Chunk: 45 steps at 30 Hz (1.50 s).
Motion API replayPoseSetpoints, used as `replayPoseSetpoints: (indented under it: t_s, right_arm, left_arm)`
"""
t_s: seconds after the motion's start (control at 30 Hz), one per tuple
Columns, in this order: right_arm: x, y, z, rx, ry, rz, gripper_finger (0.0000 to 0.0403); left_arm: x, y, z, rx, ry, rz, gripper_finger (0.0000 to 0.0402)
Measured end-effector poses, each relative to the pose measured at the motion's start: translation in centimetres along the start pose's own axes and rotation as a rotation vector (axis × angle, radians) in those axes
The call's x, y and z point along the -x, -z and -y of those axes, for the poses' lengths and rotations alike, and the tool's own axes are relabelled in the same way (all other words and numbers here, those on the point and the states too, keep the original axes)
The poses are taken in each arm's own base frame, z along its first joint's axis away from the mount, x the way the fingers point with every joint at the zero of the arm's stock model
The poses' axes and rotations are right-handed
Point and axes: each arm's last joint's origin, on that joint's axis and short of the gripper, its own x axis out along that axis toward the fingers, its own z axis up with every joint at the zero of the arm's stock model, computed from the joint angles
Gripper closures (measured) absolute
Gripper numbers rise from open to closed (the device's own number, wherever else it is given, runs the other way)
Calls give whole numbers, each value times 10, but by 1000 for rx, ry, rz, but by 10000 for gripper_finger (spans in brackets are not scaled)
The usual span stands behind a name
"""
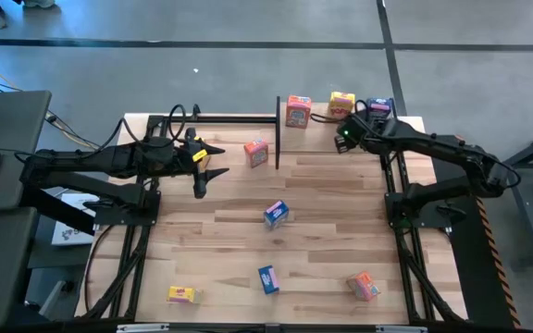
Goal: Stack cereal on shelf
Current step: Put the top orange cereal box on the shelf aligned with the other orange cereal box
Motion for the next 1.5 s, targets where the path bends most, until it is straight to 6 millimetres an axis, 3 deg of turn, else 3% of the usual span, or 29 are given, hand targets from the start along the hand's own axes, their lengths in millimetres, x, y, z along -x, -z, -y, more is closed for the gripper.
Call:
replayPoseSetpoints:
  t_s: [0.67,1.0,1.3,1.5]
  right_arm:
    - [67,2,-21,177,-136,79,164]
    - [104,-3,-16,249,-139,148,164]
    - [130,-10,-5,274,-147,181,164]
    - [142,-15,2,275,-162,195,164]
  left_arm:
    - [0,-6,0,57,0,60,158]
    - [-4,-9,-2,81,-14,87,157]
    - [-23,-15,-29,120,-208,50,133]
    - [-28,-26,-50,183,-428,56,132]
